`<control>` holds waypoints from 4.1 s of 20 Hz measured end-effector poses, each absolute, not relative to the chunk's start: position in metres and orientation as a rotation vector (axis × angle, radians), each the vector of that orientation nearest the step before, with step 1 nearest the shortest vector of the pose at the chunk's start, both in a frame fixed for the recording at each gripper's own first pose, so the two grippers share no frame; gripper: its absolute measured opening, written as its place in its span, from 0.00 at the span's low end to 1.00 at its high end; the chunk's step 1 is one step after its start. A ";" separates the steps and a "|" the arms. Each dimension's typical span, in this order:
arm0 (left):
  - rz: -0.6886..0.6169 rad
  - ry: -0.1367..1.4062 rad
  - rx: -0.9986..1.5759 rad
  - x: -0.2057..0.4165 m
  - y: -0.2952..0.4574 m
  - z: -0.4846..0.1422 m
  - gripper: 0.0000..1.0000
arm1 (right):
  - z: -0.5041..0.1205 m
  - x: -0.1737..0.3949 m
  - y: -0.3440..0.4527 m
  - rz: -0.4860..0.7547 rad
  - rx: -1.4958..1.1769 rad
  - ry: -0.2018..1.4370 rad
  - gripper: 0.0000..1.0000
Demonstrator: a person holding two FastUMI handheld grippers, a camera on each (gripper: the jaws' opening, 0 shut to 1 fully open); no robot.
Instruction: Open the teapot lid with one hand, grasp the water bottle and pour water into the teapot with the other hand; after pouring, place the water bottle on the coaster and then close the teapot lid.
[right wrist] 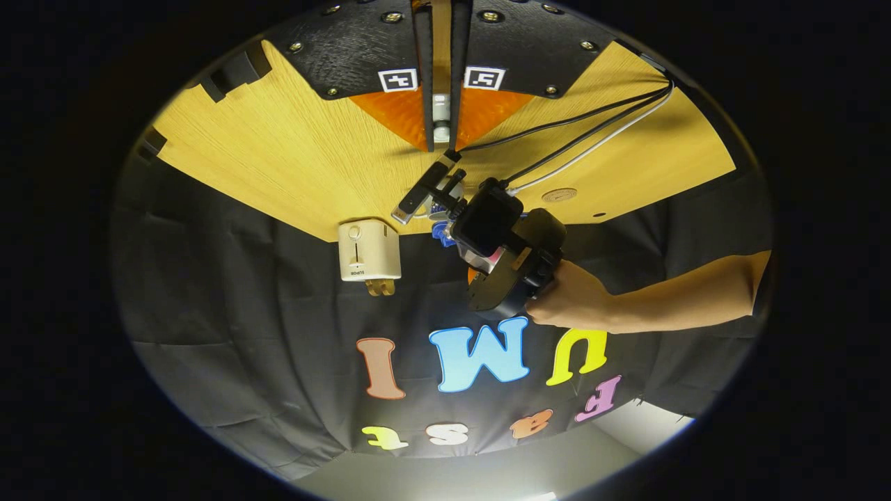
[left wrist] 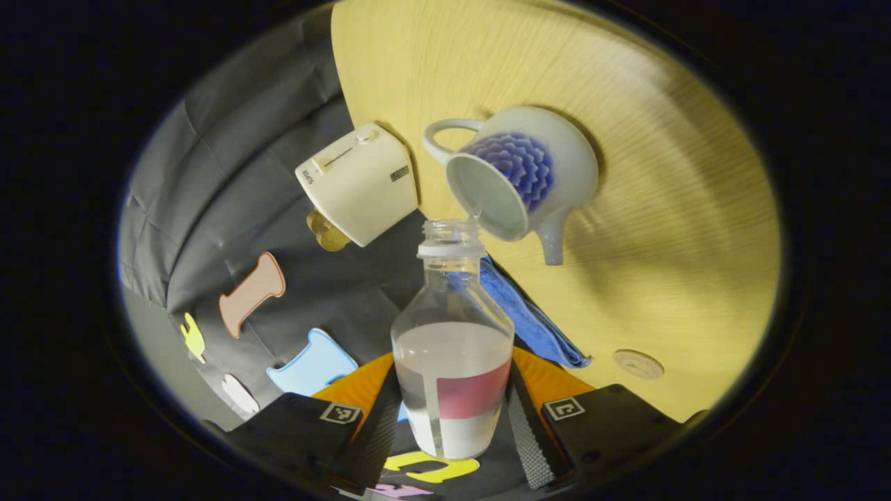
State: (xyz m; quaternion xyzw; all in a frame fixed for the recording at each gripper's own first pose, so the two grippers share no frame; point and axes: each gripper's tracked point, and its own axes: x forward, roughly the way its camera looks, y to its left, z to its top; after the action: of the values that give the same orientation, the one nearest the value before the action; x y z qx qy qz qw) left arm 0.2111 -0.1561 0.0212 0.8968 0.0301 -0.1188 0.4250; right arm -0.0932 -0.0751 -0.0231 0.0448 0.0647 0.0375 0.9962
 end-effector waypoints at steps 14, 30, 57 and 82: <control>-0.335 0.075 2.165 0.217 -0.153 0.015 0.87 | -0.016 -0.091 -0.070 0.083 0.077 0.116 0.10; -0.369 0.071 1.269 0.196 -0.110 0.006 0.88 | 0.008 -0.080 -0.059 0.096 0.031 0.071 0.10; -0.150 0.050 0.014 0.251 0.082 0.004 0.87 | 0.003 -0.008 -0.025 0.138 0.041 0.104 0.10; -0.116 0.082 0.036 0.248 0.088 -0.010 1.00 | 0.013 -0.015 -0.028 0.142 0.041 0.064 0.10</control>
State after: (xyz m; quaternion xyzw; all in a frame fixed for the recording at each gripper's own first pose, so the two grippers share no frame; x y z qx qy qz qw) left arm 0.2476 0.0883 -0.0100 0.0179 0.0411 -0.0581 0.9973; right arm -0.0148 -0.0283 0.0134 0.0207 0.0318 0.0710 0.9968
